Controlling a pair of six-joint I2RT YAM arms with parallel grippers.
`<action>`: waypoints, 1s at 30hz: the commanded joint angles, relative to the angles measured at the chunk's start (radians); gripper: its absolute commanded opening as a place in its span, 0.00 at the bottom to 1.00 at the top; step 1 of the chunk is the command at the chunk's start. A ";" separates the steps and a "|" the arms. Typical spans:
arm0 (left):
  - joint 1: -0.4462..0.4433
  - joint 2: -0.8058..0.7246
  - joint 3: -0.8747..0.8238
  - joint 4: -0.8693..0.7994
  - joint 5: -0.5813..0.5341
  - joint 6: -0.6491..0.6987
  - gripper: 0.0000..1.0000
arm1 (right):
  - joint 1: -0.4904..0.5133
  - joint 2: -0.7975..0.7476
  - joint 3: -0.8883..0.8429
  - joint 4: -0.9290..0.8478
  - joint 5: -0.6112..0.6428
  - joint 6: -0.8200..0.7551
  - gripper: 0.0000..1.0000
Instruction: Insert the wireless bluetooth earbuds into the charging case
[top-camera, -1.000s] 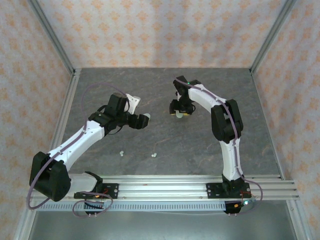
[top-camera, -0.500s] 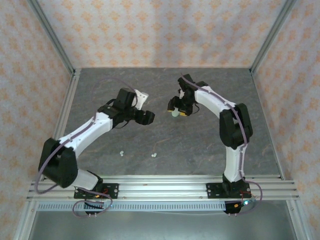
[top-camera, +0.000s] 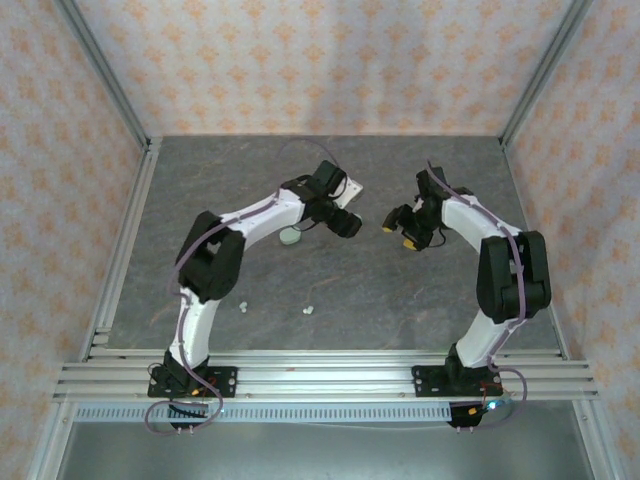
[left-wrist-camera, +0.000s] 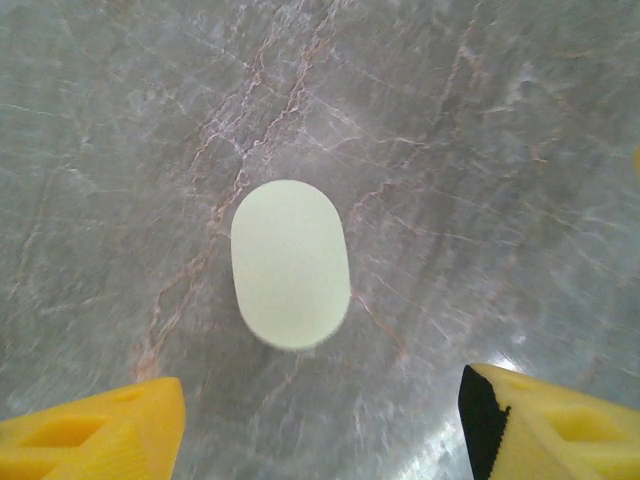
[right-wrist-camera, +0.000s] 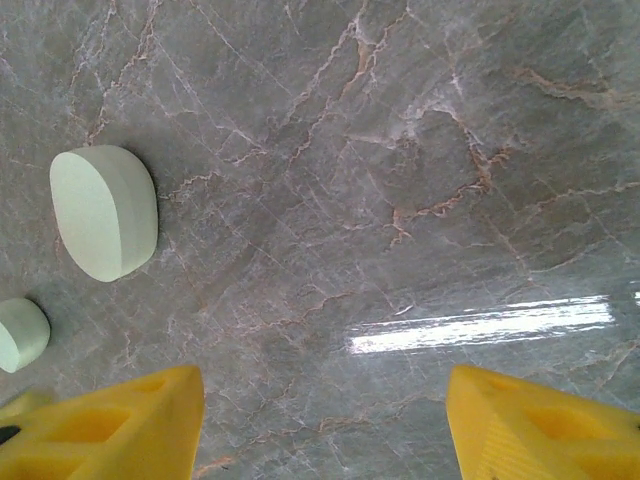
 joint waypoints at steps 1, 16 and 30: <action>-0.014 0.063 0.106 -0.123 -0.061 0.011 0.73 | -0.012 -0.042 -0.009 0.034 -0.013 -0.008 0.65; -0.041 0.233 0.234 -0.146 -0.075 0.026 0.67 | -0.018 -0.017 0.007 0.042 -0.034 -0.026 0.65; -0.032 0.207 0.176 -0.081 0.005 0.093 0.28 | -0.022 -0.046 -0.029 0.081 -0.090 0.012 0.65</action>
